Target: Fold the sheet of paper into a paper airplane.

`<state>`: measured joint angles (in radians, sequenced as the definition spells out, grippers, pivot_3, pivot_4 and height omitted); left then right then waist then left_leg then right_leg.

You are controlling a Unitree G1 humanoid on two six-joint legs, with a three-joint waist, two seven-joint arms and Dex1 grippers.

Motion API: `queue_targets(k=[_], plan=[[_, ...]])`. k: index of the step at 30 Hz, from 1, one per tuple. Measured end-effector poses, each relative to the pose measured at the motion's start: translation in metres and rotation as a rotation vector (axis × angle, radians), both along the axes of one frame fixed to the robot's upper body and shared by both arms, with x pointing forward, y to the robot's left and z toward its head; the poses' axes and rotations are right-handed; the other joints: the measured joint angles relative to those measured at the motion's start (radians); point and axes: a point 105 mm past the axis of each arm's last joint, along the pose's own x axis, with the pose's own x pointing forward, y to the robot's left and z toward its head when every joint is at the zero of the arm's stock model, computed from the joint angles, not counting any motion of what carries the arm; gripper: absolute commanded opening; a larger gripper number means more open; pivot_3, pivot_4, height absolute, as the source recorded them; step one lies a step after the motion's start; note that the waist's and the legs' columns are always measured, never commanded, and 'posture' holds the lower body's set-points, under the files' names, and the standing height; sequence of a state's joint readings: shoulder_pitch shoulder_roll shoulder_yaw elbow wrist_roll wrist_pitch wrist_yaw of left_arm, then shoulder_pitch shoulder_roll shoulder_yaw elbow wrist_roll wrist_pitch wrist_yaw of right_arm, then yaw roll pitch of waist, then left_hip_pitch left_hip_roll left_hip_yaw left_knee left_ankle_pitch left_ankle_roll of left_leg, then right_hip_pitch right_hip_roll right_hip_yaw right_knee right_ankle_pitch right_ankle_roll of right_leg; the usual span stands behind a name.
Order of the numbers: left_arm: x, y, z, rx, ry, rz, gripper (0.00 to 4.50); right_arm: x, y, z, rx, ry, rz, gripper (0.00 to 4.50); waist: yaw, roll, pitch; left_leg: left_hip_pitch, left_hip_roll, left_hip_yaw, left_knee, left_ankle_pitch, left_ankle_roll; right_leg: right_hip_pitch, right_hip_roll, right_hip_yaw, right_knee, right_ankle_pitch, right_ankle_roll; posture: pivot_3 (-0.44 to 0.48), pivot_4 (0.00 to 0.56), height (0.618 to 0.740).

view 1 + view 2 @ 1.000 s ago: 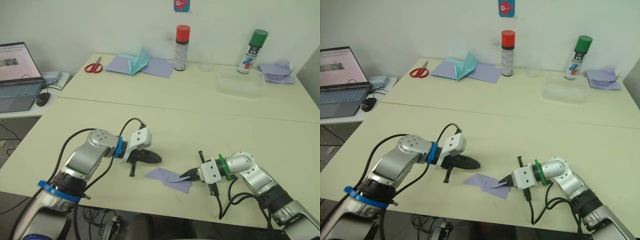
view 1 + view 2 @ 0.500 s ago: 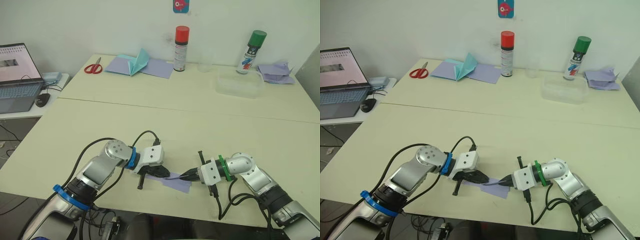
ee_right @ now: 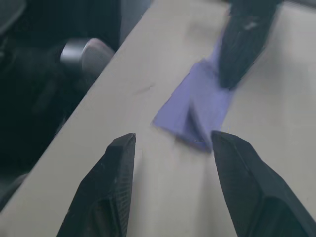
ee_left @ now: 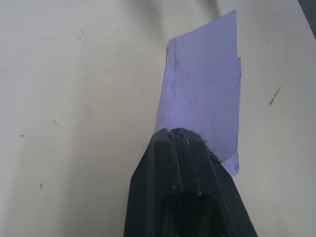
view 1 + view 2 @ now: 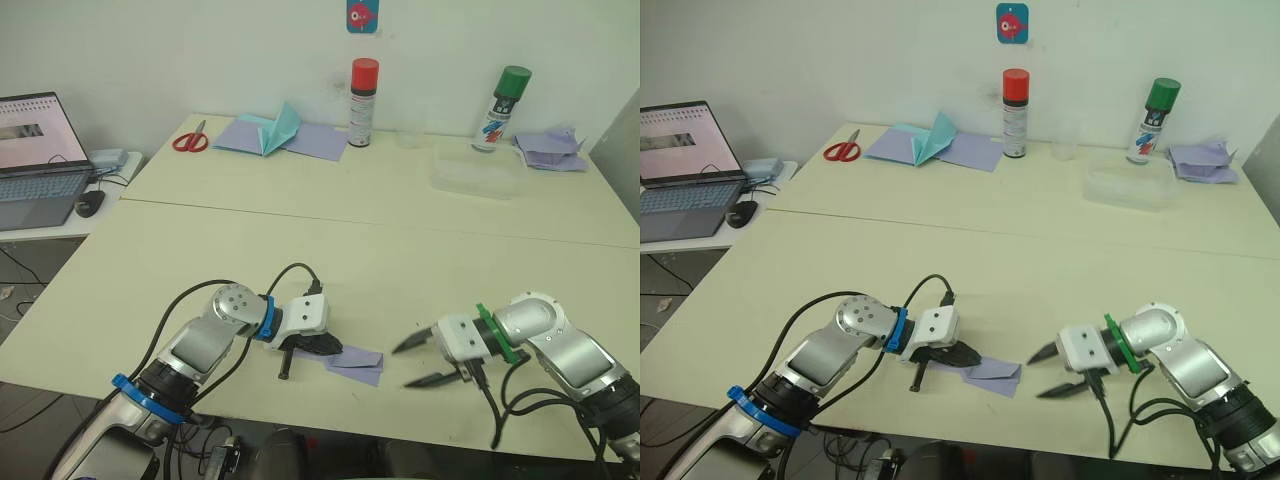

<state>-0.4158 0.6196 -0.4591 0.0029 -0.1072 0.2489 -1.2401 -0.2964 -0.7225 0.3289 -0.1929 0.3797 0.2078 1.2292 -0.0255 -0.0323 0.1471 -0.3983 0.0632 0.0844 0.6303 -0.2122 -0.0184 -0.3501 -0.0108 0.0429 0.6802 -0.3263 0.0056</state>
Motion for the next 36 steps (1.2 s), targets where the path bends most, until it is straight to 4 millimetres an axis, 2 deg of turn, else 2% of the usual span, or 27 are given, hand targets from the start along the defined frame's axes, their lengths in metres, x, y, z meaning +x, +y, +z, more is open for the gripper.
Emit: queue_targets(k=[2,4,5,10,11,16,20,24,27,30,36], plan=[[0.0,-0.003,-0.001,-0.013,-0.002,0.006,0.0,0.009,0.018,0.005,0.115,0.112,-0.11,0.89,0.004,0.0,0.0,-0.001,-0.001,0.0,0.0,0.0,0.0,0.0,-0.001,-0.001,0.0,0.0,0.0,0.0,0.15,0.74],[-0.002,-0.005,-0.001,-0.022,-0.006,0.008,0.0,0.015,0.03,-0.002,0.137,0.181,-0.198,0.08,0.013,-0.001,0.0,-0.002,-0.002,0.0,0.0,0.0,0.0,-0.001,-0.002,-0.001,-0.001,0.0,0.0,0.0,0.15,0.74],[-0.002,-0.006,-0.001,-0.023,-0.007,0.008,0.0,0.016,0.032,-0.007,0.127,0.194,-0.222,0.01,0.016,-0.001,0.0,-0.003,-0.003,0.0,0.0,0.0,0.0,-0.002,-0.003,-0.001,-0.001,0.0,0.0,0.0,0.15,0.74],[-0.003,-0.006,0.0,-0.019,-0.012,0.006,0.0,0.011,0.03,-0.047,-0.045,0.223,-0.294,0.01,0.019,-0.001,0.0,-0.003,-0.002,0.001,-0.001,0.0,0.0,-0.003,-0.002,-0.001,-0.001,0.0,0.0,0.0,0.15,0.74],[-0.004,-0.005,-0.001,-0.017,-0.012,0.006,0.0,0.01,0.029,-0.05,-0.054,0.219,-0.3,0.01,0.019,-0.001,0.0,-0.003,-0.002,0.001,-0.001,0.0,0.0,-0.003,-0.001,-0.001,-0.001,0.0,0.0,0.0,0.15,0.74],[-0.004,-0.006,-0.001,-0.014,-0.014,0.004,0.0,0.007,0.021,-0.052,-0.108,0.155,-0.281,0.01,0.019,-0.001,-0.001,-0.002,-0.002,0.001,-0.001,0.0,0.0,-0.003,-0.001,-0.001,-0.001,-0.003,0.005,0.0,0.15,0.74],[-0.006,-0.006,-0.002,-0.013,-0.019,0.006,0.0,0.001,0.004,-0.054,-0.142,0.124,-0.261,0.01,0.021,-0.004,-0.003,-0.002,-0.002,0.0,-0.001,-0.001,0.0,-0.002,-0.001,-0.001,-0.002,-0.003,0.005,0.0,0.15,0.74],[-0.007,-0.005,-0.003,-0.012,-0.022,0.013,0.0,-0.01,-0.022,-0.055,-0.2,0.123,-0.26,0.01,0.021,-0.006,-0.005,-0.002,-0.002,0.0,-0.002,-0.001,0.0,-0.002,-0.001,-0.001,-0.002,-0.004,0.005,0.0,0.15,0.74],[-0.007,-0.003,-0.004,-0.008,-0.022,0.015,0.0,-0.014,-0.028,-0.052,-0.191,0.117,-0.253,0.01,0.021,-0.006,-0.006,-0.001,-0.001,0.0,-0.002,-0.001,0.0,-0.002,-0.001,-0.001,-0.002,-0.004,0.004,0.0,0.15,0.74],[-0.007,-0.002,-0.003,-0.005,-0.028,0.015,0.0,-0.017,-0.025,-0.049,-0.126,0.171,-0.26,0.01,0.021,-0.007,-0.005,-0.002,-0.001,0.0,-0.003,-0.001,0.0,-0.002,-0.001,-0.001,-0.002,-0.004,0.004,0.0,0.15,0.74],[-0.007,-0.001,-0.001,-0.001,-0.033,0.011,0.0,-0.01,0.004,-0.034,0.008,0.176,-0.242,0.01,0.017,-0.005,-0.004,-0.002,-0.001,0.0,-0.003,-0.001,0.0,-0.003,-0.001,-0.001,-0.002,-0.004,0.004,0.0,0.15,0.74]])
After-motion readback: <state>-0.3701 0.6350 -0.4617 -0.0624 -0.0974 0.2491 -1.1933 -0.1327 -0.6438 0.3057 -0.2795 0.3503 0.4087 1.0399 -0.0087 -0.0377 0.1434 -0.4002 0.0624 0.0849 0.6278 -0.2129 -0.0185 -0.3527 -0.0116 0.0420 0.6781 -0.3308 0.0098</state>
